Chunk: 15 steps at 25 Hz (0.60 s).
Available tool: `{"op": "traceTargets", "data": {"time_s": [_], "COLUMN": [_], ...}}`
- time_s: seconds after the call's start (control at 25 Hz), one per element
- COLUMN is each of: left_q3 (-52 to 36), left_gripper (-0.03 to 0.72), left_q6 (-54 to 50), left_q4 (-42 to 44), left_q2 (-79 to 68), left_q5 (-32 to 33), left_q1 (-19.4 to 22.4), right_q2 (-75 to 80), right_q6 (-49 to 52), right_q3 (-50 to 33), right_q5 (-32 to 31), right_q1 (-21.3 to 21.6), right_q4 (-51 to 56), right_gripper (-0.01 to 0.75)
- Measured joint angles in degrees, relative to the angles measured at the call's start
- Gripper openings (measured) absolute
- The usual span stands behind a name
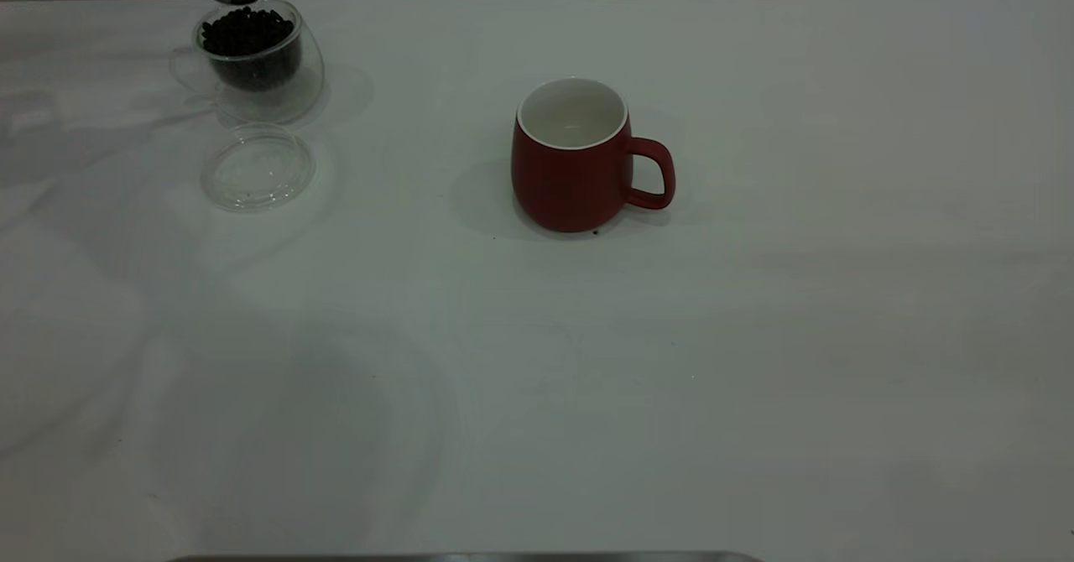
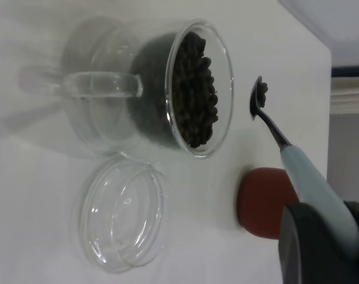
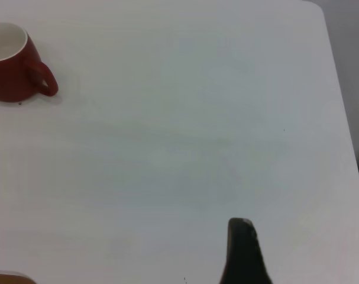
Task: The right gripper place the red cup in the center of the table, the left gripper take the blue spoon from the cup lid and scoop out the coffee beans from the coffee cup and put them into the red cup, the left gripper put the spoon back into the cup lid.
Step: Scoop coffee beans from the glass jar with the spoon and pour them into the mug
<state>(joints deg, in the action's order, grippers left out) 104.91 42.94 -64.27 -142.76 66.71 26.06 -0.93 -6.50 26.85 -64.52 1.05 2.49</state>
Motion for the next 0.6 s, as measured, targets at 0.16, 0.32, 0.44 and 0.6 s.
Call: {"op": "traceTargets", "data": {"time_s": [0.16, 0.32, 0.44, 0.6], "left_q3": [0.0, 0.0, 0.0, 0.1], "left_gripper": [0.126, 0.126, 0.126, 0.126], "left_q6": [0.1, 0.1, -0.3, -1.0], "left_q4": [-0.4, -0.7, -1.3, -1.4], "left_q2": [0.0, 0.0, 0.0, 0.0], "left_q5": [0.0, 0.0, 0.0, 0.0], "left_q1": [0.0, 0.0, -0.1, -0.6], "right_q2": [0.0, 0.0, 0.0, 0.0], "right_q6": [0.0, 0.0, 0.0, 0.0], "right_q3": [0.0, 0.0, 0.0, 0.0], "right_q5": [0.0, 0.0, 0.0, 0.0], "right_q1": [0.0, 0.0, 0.0, 0.0], "right_q4": [0.0, 0.0, 0.0, 0.0], "right_gripper": [0.546, 0.546, 0.546, 0.546]}}
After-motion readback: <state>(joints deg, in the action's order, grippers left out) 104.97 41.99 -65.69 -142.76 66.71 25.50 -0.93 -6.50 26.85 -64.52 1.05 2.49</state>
